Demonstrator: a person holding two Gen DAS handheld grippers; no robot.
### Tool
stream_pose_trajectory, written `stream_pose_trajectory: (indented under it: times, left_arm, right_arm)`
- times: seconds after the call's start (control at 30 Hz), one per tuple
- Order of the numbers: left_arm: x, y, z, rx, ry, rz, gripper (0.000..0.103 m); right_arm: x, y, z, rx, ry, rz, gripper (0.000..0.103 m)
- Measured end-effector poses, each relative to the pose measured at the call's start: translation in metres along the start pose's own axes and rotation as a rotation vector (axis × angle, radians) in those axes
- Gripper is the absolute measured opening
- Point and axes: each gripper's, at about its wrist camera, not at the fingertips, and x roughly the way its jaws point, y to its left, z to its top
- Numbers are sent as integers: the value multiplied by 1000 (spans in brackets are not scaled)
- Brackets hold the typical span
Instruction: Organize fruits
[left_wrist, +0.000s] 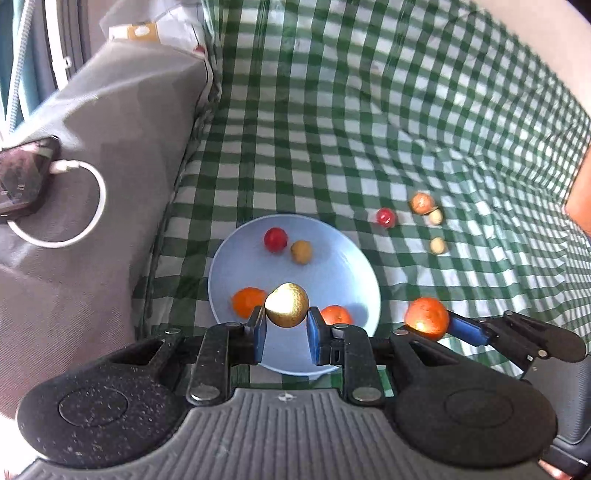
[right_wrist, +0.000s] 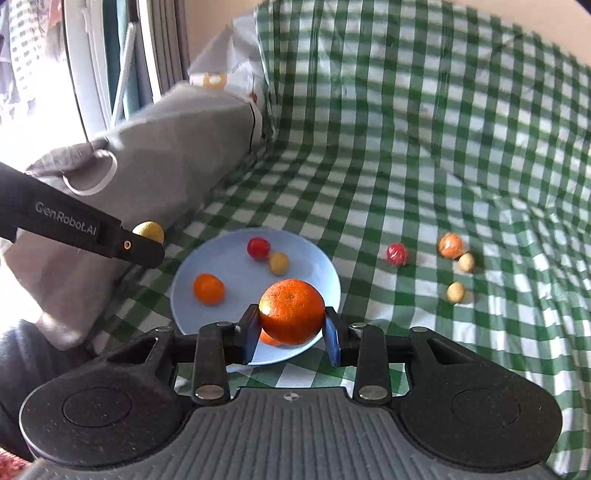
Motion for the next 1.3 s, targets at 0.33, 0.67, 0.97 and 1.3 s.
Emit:
stream_pose_trajectory:
  times: [0.33, 0.67, 0.97, 1.3]
  left_arm:
    - [62, 6, 16, 36, 60, 54, 26]
    - [52, 9, 17, 4, 4, 85, 100]
    - [-28, 3, -23, 24, -36, 141, 103]
    - [-89, -6, -58, 2, -109, 157, 103]
  right_arm:
    - [73, -6, 8, -41, 91, 13, 37]
    - [97, -8, 23, -51, 149, 56, 70]
    - [9, -4, 20, -5, 94, 49, 96]
    - [-77, 28, -8, 14, -23, -10, 100]
